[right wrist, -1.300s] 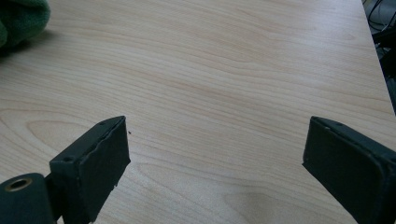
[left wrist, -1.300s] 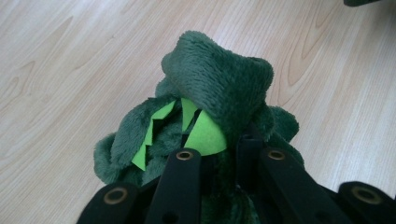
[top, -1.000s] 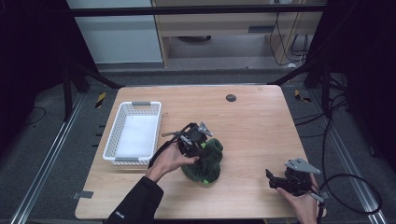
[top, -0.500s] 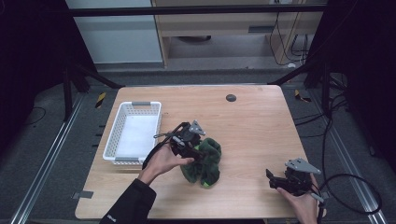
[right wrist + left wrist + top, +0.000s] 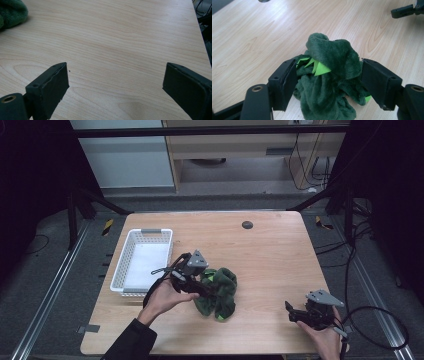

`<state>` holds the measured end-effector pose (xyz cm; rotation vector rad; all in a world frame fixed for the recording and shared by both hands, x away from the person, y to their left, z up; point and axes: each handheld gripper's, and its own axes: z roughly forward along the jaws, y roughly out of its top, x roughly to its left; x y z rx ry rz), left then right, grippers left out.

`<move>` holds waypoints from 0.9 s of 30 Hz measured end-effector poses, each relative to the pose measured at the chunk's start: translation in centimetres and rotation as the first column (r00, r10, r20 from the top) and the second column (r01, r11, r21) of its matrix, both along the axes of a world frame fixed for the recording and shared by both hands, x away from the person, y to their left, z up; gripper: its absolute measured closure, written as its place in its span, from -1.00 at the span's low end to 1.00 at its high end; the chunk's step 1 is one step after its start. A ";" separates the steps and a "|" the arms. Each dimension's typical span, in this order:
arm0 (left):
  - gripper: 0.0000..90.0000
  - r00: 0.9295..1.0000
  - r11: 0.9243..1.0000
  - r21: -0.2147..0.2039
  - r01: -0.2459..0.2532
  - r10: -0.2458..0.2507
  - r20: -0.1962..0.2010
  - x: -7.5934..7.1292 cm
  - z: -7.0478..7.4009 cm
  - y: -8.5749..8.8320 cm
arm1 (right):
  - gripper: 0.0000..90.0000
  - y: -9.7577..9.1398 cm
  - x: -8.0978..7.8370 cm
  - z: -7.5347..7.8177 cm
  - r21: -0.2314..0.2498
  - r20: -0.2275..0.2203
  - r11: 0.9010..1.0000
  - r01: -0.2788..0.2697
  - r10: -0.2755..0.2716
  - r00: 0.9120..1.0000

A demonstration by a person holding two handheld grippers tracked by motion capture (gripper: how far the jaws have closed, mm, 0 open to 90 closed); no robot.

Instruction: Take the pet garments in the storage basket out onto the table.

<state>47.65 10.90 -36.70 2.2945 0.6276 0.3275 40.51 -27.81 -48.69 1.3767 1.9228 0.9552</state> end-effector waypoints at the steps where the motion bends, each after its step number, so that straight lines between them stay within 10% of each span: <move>1: -0.39 1.000 1.000 -0.012 -0.010 0.010 0.006 -0.2 0.0 0.3 | -0.86 0.0 0.0 0.0 0.001 0.000 1.000 0.000 0.000 1.000; 10: -0.43 0.991 0.987 -0.110 -0.121 0.127 0.044 -1.6 -0.6 4.0 | -0.87 -0.1 -0.1 0.0 0.002 0.003 1.000 0.002 -0.002 1.000; 21: -0.44 0.955 0.937 -0.231 -0.262 0.286 0.076 -3.6 -2.7 9.2 | -0.87 -0.1 -0.2 0.0 0.006 0.000 1.000 0.008 -0.008 1.000; 27: -0.43 0.925 0.898 -0.287 -0.333 0.371 0.087 -4.2 -3.4 11.6 | -0.87 -0.1 -0.2 0.0 0.002 0.006 1.000 0.006 -0.006 1.000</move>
